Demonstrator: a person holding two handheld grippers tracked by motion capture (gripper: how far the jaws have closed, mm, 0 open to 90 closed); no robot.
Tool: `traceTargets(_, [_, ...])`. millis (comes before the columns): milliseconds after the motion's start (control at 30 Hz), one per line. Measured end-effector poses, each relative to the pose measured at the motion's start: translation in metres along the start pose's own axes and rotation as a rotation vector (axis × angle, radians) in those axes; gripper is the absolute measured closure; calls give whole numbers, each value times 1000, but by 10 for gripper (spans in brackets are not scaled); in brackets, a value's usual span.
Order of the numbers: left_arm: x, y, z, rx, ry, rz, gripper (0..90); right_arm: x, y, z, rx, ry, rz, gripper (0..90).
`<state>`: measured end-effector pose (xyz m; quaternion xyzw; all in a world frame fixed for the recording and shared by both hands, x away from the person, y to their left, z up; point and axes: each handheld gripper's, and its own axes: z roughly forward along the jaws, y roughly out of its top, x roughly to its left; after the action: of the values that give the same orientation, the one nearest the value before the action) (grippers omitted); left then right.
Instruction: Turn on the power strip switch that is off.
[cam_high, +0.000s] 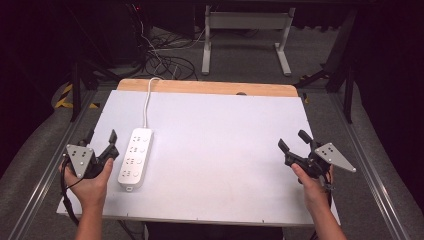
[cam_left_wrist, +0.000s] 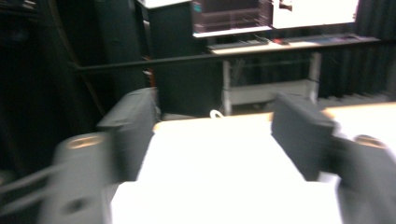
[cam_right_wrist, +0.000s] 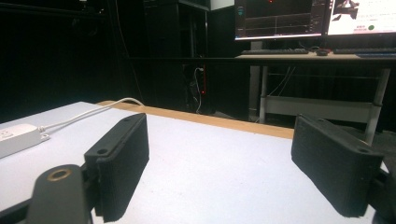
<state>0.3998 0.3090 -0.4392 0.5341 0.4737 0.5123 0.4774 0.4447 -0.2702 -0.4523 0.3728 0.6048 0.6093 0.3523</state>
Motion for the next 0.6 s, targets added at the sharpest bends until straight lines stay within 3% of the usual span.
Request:
traceTargets(33, [-1,-1,1,3,10,-4,226,0,0,0,-1,-1,1,195])
traceTargets(67, [-1,-1,1,3,10,-4,86,0,0,0,-1,-2,1,195])
traceTargets(100, [-1,-1,2,3,16,-9,1,0,0,0,-1,-1,1,195])
traceTargets(267, [1,1,1,-6,25,-26,28,-1,0,0,-1,0,2,195])
traceTargets(367, [2,0,2,13,5,-25,19,0,0,-1,-1,1,3,195])
traceTargets(433, [1,0,3,25,-17,-15,19,-1,0,-1,-1,1,2,195])
traceTargets(600, [-3,-1,5,36,-23,17,25,-2,0,-1,-1,-2,1,195])
